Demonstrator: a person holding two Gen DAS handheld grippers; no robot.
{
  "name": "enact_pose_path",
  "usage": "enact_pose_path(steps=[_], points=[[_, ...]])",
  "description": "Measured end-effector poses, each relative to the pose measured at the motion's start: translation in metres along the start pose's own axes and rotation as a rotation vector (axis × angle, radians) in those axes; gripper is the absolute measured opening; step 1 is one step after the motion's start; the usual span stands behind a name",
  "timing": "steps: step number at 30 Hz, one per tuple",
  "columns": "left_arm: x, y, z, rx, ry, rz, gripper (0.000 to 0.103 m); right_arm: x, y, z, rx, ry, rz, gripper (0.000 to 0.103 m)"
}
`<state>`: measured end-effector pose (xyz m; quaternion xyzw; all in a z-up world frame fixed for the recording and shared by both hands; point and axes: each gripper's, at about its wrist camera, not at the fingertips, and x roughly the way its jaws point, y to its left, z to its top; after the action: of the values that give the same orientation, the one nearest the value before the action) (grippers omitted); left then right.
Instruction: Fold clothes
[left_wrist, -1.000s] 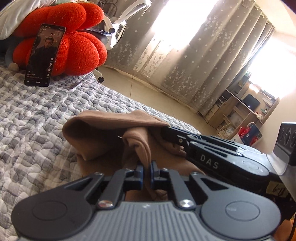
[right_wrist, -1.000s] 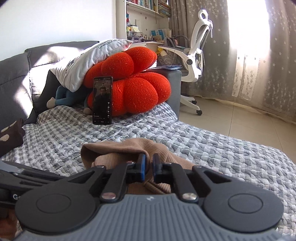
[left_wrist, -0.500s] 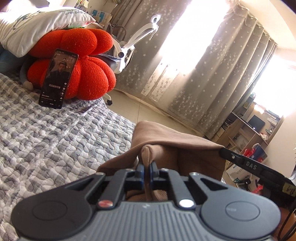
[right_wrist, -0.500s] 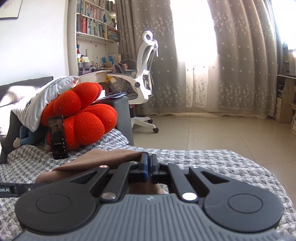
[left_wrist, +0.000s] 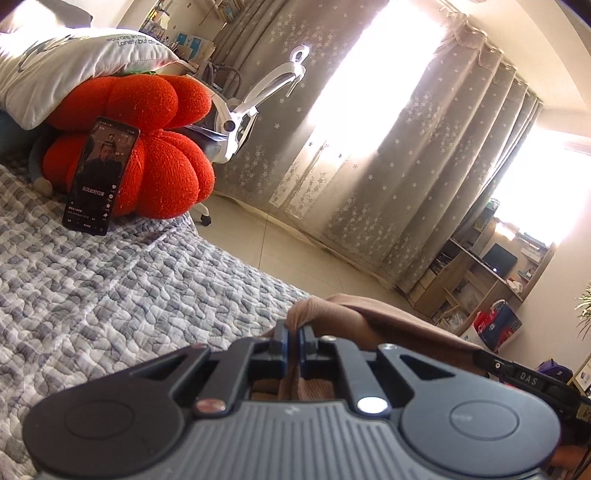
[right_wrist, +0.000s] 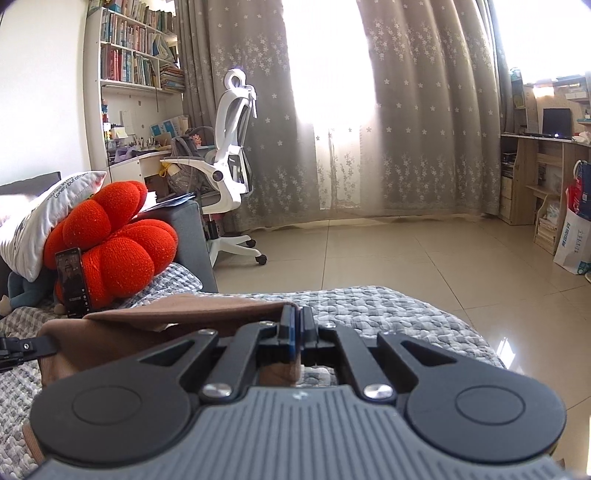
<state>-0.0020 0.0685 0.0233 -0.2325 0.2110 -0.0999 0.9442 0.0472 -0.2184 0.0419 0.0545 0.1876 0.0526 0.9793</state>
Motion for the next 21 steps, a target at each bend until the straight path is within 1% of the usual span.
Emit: enact_pose_path(steps=[3,6,11,14,16,18,21], points=[[0.012,-0.004,0.001,0.013,0.008,0.005,0.006,0.001,-0.008,-0.003,0.010,0.025,-0.039,0.002],[0.021,-0.002,-0.002,-0.006,0.028,0.016,0.006,0.005,-0.017,-0.007,0.010,0.054,-0.072,0.002],[0.025,-0.001,-0.006,-0.003,0.042,0.048,0.006,0.015,-0.033,-0.016,0.040,0.132,-0.108,0.001],[0.021,-0.001,-0.006,0.000,0.039,0.059,0.006,0.019,-0.036,-0.019,0.029,0.169,-0.124,0.001],[0.018,-0.001,-0.007,0.000,0.036,0.063,0.006,0.019,-0.037,-0.020,0.026,0.181,-0.127,0.001],[0.019,0.000,-0.008,0.007,0.052,0.062,0.006,0.021,-0.038,-0.023,0.029,0.206,-0.115,0.001],[0.027,0.003,-0.013,0.048,0.120,0.064,0.007,0.026,-0.040,-0.028,0.028,0.258,-0.082,0.001]])
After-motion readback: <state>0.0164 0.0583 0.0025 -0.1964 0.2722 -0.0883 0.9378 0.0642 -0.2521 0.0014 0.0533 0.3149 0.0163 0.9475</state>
